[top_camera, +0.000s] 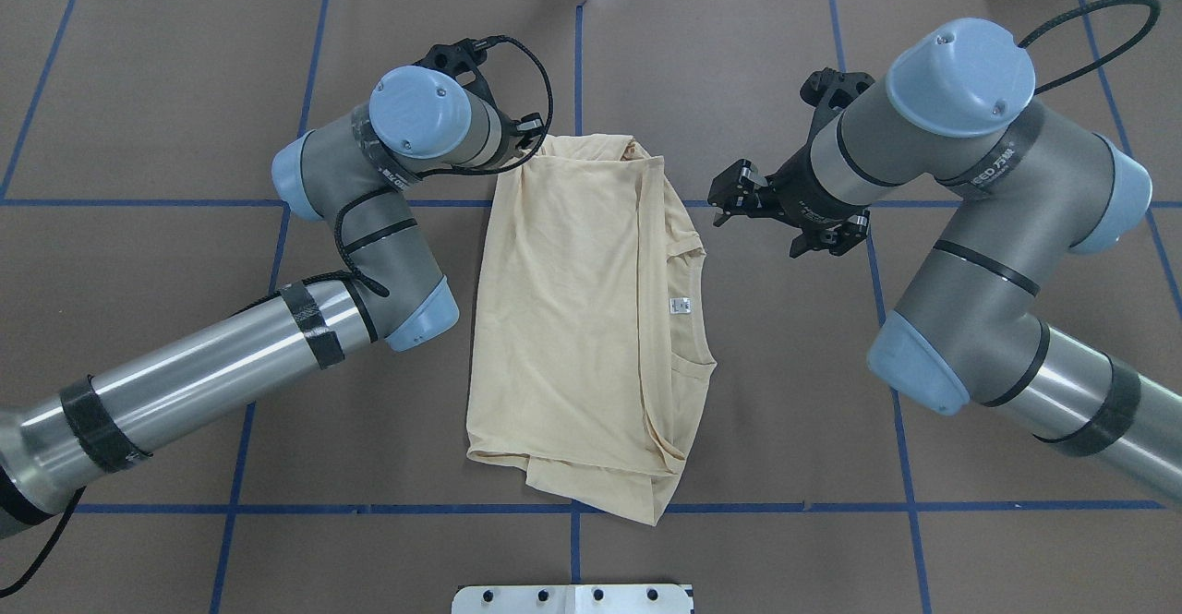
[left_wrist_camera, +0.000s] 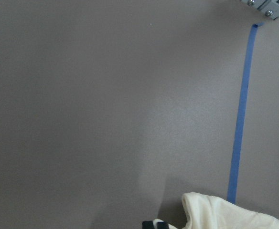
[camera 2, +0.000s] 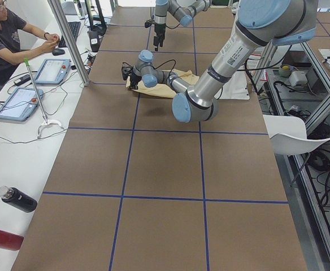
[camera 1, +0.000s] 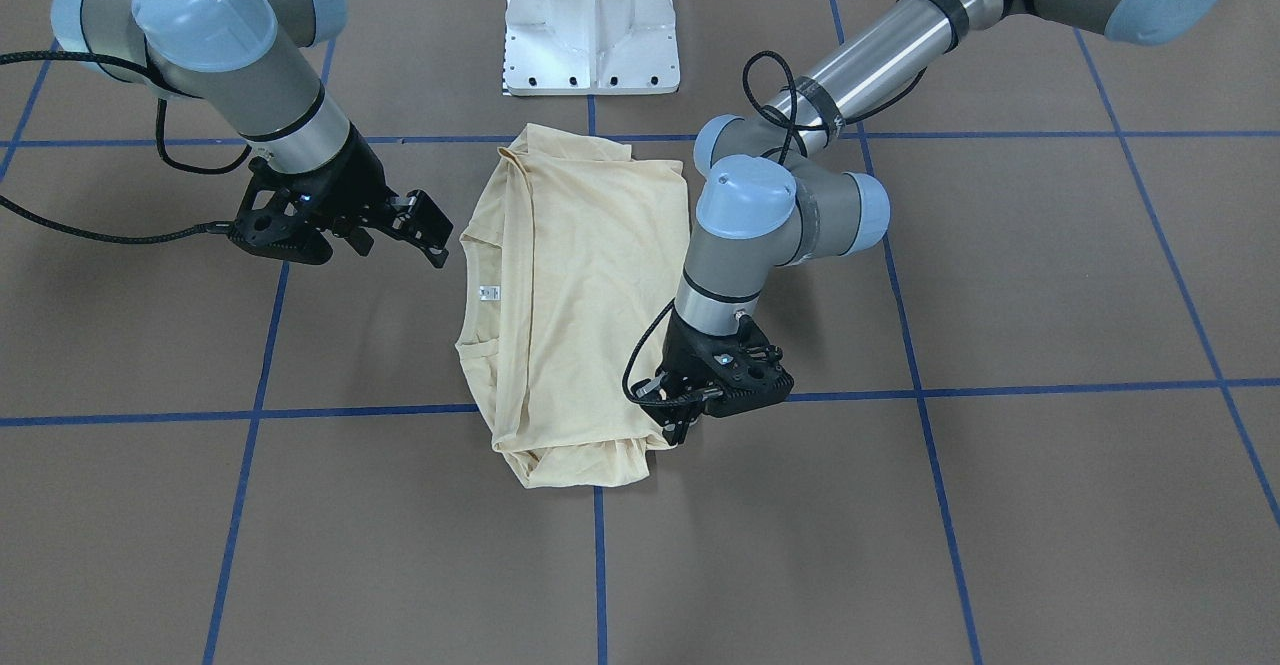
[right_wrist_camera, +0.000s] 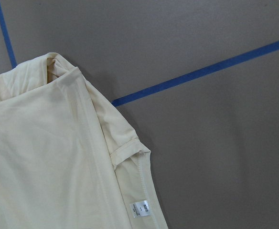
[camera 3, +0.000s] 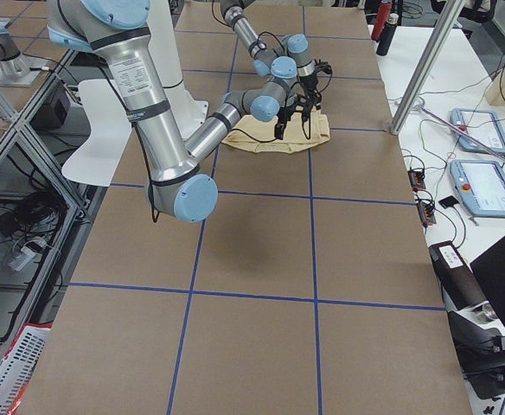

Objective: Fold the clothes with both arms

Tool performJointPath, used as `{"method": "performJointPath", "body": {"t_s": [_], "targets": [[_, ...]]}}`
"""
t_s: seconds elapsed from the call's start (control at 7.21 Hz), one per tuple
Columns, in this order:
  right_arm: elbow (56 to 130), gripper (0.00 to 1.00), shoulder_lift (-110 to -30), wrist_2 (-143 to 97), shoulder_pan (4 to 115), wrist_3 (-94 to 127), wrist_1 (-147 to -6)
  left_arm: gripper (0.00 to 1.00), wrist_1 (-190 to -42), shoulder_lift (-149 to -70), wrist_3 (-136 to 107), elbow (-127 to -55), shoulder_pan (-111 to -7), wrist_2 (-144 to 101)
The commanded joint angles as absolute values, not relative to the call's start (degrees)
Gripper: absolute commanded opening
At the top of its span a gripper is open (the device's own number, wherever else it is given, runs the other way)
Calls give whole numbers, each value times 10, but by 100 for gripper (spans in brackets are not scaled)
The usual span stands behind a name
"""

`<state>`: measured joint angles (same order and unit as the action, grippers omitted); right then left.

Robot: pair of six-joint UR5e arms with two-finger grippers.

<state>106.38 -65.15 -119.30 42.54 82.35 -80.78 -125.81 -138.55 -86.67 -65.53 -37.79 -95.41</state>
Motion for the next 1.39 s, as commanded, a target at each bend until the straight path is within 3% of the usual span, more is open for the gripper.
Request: {"method": "performJointPath", "body": {"t_s": [0.0,0.14,0.28,0.69,0.97,1.25], "targets": [[1062,100,-651,-1186,424,824,-808,4,-1257,-1384,-854,-653,-383,-951],[1060,100,-650,-1185,424,824,-808,86,-1257,-1381,-846,-655,-388,-945],[1059,100,-650,-1185,424,824,-803,99,-1253,-1356,-803,-672,-388,-929],[1060,100,-655,-1182,424,818,-802,100,-1252,-1323,-779,-723,-410,-930],[1061,100,-648,-1173,417,798,-805,100,-1240,-1249,-741,-839,-423,-953],[1060,100,-632,-1107,375,738,-825,100,-1185,-1215,-709,-911,-444,-996]]}}
